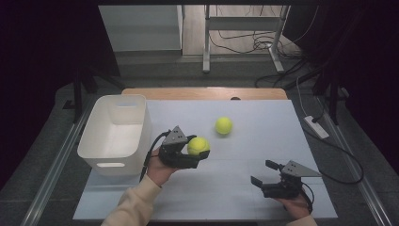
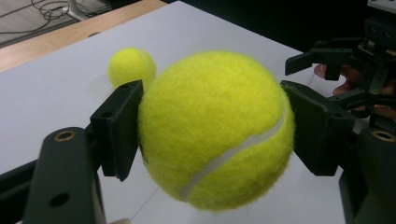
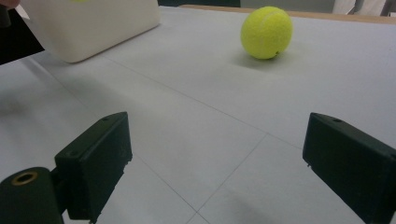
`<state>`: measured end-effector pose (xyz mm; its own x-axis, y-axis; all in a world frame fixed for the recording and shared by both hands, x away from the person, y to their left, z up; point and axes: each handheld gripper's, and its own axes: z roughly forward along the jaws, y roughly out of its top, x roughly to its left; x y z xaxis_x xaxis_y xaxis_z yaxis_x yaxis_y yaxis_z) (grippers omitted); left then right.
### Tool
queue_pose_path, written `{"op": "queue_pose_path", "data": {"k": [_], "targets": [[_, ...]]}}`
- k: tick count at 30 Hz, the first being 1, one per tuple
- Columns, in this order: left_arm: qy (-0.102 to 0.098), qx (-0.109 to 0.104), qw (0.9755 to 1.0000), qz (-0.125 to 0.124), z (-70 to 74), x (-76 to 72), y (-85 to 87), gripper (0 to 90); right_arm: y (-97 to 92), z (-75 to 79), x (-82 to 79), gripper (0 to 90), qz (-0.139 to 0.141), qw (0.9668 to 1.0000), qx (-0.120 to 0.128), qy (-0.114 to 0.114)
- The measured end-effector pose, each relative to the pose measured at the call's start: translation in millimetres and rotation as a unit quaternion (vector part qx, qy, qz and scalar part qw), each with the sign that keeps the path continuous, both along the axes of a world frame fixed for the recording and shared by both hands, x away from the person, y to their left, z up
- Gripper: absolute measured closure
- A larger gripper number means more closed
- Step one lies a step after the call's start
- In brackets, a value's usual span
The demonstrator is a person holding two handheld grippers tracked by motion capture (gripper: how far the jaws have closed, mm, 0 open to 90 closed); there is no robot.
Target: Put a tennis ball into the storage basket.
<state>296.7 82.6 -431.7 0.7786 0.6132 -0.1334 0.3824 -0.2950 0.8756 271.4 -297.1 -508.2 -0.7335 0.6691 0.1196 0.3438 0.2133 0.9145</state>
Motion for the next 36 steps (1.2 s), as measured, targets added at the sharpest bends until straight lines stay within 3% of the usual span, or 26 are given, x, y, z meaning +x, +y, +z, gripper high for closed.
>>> {"op": "queue_pose_path", "data": {"k": [21,36], "targets": [[-0.026,-0.015,0.9993,0.021,24.8,1.6,17.2,26.7,0.3,0.5,-0.6,8.2,-0.004,1.0000,0.001,-0.002],[-0.031,-0.028,0.9987,0.029,35.2,4.4,26.8,26.7,0.3,0.5,-0.5,8.1,-0.003,1.0000,-0.001,-0.002]]}}
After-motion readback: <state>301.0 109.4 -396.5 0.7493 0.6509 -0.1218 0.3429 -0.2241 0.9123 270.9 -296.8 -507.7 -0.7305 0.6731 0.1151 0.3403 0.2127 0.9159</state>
